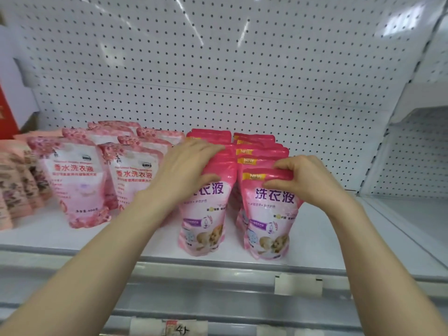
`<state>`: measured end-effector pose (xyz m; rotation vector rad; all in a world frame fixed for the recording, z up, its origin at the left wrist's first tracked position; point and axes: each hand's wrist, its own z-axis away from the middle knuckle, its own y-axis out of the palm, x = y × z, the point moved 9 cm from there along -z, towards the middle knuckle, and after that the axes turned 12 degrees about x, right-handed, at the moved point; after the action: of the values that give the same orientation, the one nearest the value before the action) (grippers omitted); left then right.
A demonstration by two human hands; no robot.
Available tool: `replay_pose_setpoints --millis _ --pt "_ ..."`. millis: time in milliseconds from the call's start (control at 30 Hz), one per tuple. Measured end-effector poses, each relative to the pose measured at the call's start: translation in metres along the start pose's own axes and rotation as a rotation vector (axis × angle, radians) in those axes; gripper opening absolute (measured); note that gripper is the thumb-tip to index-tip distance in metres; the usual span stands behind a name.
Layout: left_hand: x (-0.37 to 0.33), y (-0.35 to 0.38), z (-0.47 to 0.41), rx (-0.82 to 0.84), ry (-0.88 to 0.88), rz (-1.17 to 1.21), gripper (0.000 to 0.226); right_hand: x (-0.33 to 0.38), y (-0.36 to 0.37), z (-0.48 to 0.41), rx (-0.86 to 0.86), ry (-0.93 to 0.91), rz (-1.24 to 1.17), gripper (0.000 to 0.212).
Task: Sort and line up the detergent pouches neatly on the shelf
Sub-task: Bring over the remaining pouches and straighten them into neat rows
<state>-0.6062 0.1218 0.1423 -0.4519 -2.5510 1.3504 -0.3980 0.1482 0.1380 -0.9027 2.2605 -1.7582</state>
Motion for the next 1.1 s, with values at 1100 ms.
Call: replay_pose_setpoints --millis 1100 --pt "0.027 0.117 0.128 0.028 -0.45 0.772 0.086 0.024 -0.027 0.025 -0.228 0.11 0.105 0.038"
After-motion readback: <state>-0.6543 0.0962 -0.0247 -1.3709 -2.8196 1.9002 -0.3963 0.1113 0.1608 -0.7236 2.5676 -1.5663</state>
